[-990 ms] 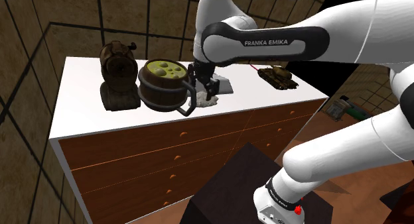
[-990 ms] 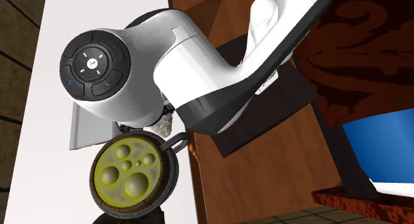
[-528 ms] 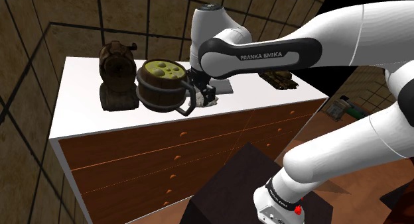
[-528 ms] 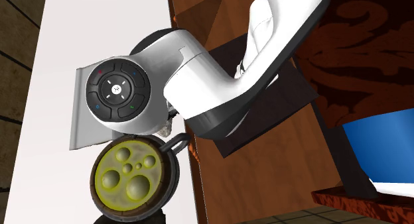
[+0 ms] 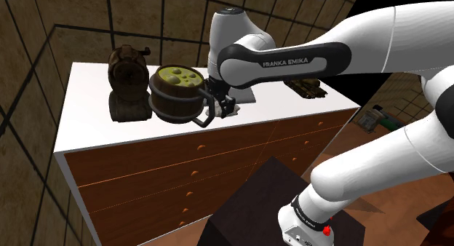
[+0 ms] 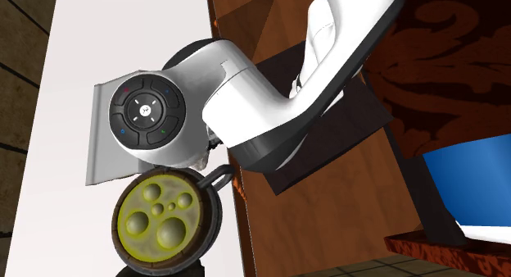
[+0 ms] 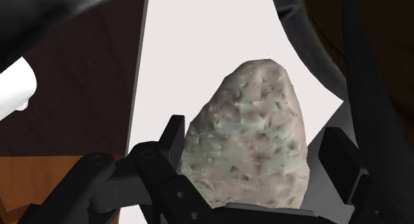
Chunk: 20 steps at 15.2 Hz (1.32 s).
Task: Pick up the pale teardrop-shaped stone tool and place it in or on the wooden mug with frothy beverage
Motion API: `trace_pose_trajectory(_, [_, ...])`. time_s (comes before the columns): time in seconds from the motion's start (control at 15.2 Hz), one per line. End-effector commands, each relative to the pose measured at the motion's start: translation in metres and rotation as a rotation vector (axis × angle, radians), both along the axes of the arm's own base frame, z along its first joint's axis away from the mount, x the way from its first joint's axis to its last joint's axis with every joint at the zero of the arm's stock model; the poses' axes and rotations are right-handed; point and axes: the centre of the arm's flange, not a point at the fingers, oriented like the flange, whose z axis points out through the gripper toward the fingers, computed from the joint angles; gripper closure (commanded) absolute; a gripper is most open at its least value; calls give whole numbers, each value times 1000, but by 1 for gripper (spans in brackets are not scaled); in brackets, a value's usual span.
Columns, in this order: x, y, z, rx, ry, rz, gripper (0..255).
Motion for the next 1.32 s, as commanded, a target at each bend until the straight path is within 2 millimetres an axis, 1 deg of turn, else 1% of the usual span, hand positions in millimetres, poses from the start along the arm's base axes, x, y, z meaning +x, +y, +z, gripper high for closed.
trace_pose_trajectory(0.0, [-5,11,-12,0,30,24,255])
trace_pose_trajectory(0.13, [-7,9,-14,0,30,24,255])
trace_pose_trajectory(0.26, [-7,15,-13,-1,30,23,255])
trace_pose_trajectory(0.46, [-7,13,-11,0,30,23,255])
trace_pose_trajectory(0.53, [-4,8,-11,0,30,24,255])
trace_pose_trajectory(0.99, [-4,8,26,0,30,24,255])
trace_pose_trajectory(1.06, [-5,8,20,0,30,23,255])
trace_pose_trajectory(1.12, [-5,8,20,0,30,23,0])
trace_pose_trajectory(1.25, [-12,-12,35,-9,10,19,0])
